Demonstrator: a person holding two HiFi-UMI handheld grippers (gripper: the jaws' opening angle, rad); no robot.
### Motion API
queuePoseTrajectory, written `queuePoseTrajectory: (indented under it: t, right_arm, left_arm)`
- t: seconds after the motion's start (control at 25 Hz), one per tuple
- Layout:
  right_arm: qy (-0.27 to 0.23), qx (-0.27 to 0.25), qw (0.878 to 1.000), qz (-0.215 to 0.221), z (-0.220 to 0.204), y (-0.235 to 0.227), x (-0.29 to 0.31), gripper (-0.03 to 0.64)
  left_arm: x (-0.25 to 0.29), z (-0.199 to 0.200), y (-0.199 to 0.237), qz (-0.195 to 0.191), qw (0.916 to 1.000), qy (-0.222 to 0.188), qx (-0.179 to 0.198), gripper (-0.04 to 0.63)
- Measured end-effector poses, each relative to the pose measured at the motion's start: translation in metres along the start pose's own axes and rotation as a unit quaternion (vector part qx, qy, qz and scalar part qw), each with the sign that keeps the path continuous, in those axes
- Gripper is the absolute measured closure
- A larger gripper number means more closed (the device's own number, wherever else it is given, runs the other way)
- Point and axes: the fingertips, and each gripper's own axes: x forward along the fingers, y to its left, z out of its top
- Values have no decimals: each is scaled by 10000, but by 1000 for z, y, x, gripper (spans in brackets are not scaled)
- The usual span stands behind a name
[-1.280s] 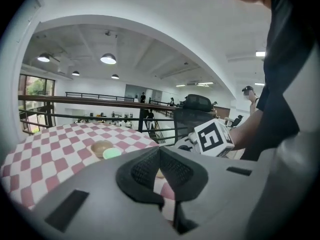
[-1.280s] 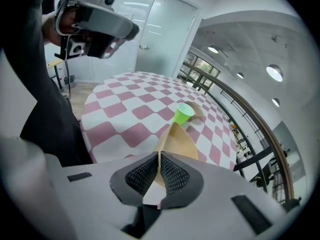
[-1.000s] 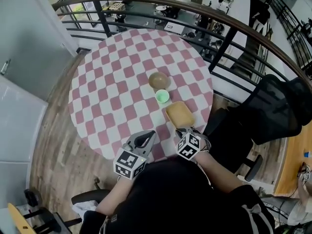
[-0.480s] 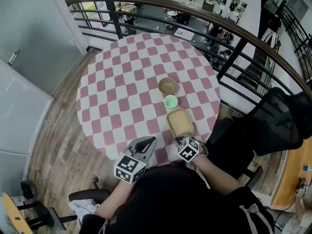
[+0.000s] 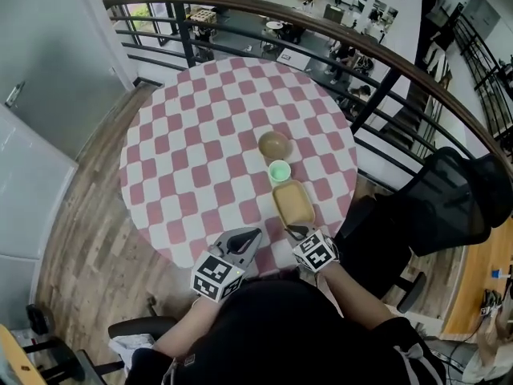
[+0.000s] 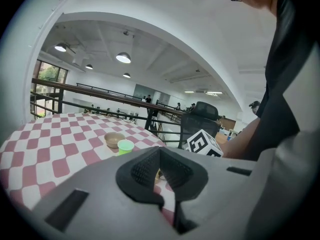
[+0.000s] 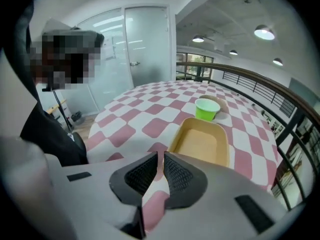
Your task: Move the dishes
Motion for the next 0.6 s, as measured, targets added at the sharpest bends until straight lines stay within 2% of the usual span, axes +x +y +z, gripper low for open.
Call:
queuePoseTrajectory:
  t: [0.2,0.32,0.44,0.6]
  right_arm:
    - [-932,545,9942,-30,32,7,-61,583]
    - [-1648,975,9815,-68,55,11,-107,584]
    - [-2093,1203,9702,-220,65,8,-157,584]
    - [-2636,1293,9546,-506,73,9,-228,586]
  left_arm:
    - [18,8,-15,-558,9983,-19,144,595]
    - [21,18,-21,-726,9970,-16,265,595]
    - [29,38,-40,-930,9947,-102,418,595]
    - [38,73,-79,-1148,9886,-262,938,595]
